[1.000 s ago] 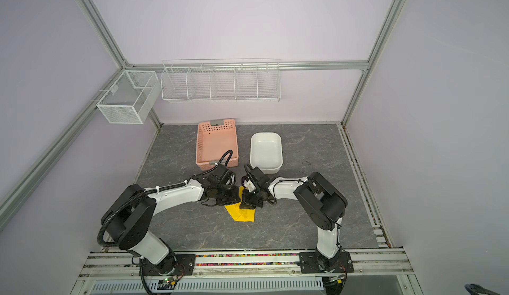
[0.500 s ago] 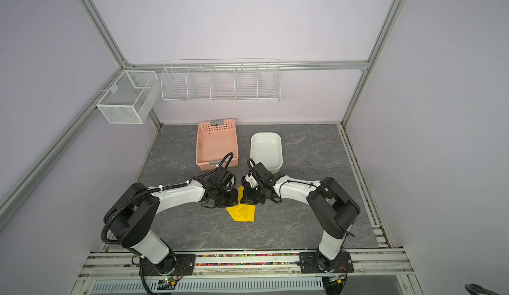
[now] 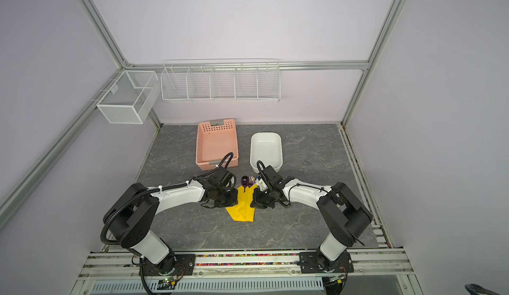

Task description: Place the utensils on the paper napkin and roll it up

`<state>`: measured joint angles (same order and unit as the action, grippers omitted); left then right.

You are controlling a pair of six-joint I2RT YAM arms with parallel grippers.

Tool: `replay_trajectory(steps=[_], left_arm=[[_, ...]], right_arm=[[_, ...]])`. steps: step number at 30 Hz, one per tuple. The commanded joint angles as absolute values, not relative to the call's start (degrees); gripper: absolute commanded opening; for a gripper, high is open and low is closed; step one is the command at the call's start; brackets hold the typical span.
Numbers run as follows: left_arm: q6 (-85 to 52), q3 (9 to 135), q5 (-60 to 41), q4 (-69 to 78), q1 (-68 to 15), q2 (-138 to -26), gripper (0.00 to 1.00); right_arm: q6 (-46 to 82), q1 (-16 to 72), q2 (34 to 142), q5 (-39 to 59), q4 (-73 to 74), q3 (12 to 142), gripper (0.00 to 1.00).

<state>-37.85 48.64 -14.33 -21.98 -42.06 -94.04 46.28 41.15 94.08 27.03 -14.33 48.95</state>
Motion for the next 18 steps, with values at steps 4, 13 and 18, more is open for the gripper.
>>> replay_trajectory(steps=[4, 13, 18], left_arm=[[-36.9, 48.4, -12.3, -24.8, -42.0, -92.6, 0.0], [-37.1, 48.8, -12.9, -24.9, -42.0, -92.3, 0.0], [-37.1, 49.5, -13.0, -25.0, -42.0, -91.3, 0.0]], right_arm=[[46.7, 41.7, 97.2, 28.7, -11.3, 48.4, 0.07], [47.3, 42.4, 99.0, 29.8, -9.3, 49.5, 0.07], [47.2, 42.8, 99.9, 30.0, -9.2, 50.0, 0.07]])
